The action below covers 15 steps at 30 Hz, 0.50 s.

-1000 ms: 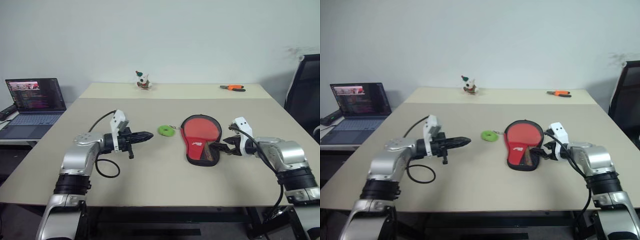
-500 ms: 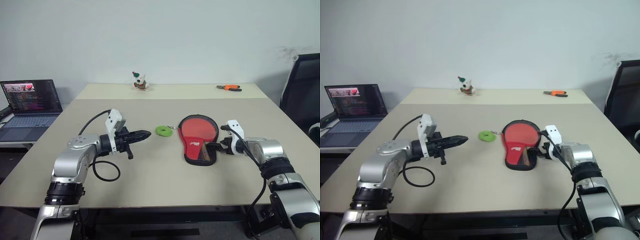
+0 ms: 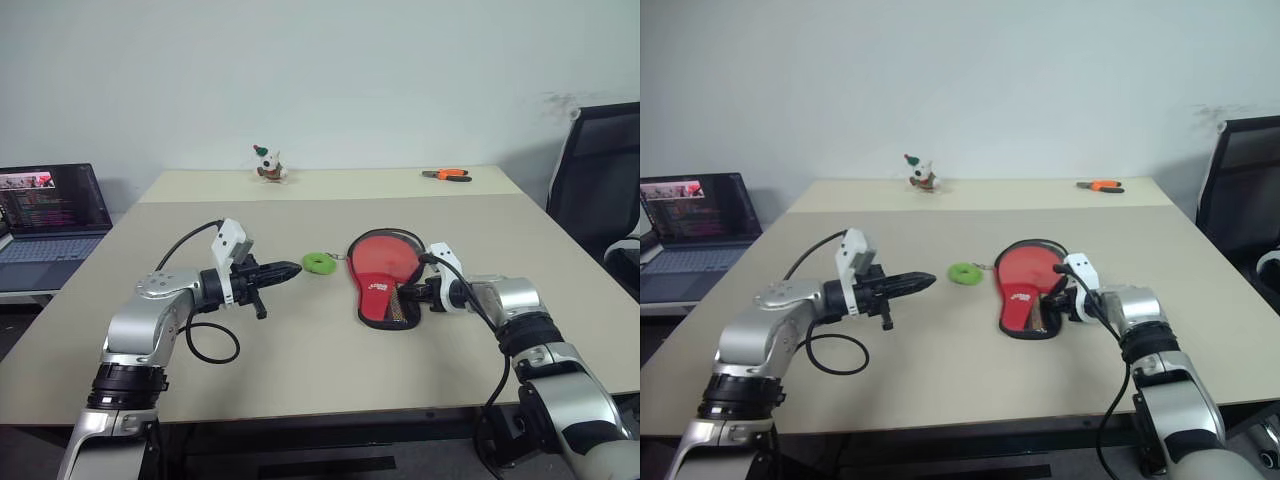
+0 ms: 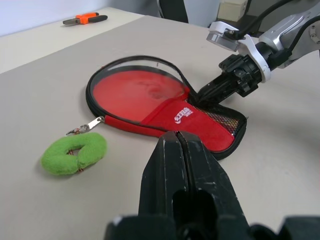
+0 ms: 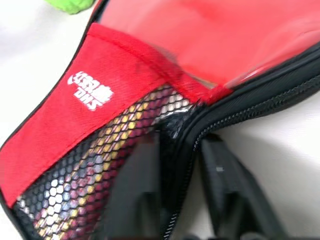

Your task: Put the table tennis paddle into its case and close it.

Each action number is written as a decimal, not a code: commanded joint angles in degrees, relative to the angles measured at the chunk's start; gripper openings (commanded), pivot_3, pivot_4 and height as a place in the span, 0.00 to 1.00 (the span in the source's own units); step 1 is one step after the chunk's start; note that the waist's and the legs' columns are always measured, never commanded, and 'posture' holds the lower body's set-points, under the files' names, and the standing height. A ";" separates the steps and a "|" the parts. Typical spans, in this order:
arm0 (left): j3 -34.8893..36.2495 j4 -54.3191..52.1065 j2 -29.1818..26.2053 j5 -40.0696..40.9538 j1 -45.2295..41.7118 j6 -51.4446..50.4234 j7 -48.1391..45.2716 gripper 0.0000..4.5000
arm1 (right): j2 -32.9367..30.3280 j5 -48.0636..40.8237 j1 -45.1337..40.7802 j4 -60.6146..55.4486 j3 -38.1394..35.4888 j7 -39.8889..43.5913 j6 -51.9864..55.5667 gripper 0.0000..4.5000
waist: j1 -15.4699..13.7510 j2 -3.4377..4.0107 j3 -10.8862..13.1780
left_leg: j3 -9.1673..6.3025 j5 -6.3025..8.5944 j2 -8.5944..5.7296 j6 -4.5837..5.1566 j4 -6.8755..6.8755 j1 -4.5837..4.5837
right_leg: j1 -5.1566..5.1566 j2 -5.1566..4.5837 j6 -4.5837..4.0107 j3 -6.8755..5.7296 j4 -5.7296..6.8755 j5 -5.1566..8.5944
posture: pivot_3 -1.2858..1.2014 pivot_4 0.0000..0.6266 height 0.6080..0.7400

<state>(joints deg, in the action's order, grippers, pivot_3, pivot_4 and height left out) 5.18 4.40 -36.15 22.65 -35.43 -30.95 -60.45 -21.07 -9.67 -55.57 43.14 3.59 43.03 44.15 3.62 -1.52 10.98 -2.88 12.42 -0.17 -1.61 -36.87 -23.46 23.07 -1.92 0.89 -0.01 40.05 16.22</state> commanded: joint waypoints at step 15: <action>0.80 -14.14 -9.25 10.26 11.19 -6.70 -8.72 0.00 | 4.21 -6.41 5.17 -17.74 2.77 7.90 16.43 0.00 | 0.99 0.00 0.01 | 0.53 0.12 0.90 -0.09 0.32 0.25 | 0.15 0.75 -0.29 0.84 -0.10 -0.05 | 0.52 0.24 1.00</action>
<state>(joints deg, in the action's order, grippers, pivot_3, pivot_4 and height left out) 4.83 -6.97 -44.13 31.25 -24.15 -37.39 -68.47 -17.77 -13.44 -51.34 30.11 4.54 48.76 57.95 4.62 -1.52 10.99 -2.34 12.54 0.73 -1.70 -36.54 -23.21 23.23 -1.16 0.60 0.84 39.95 16.17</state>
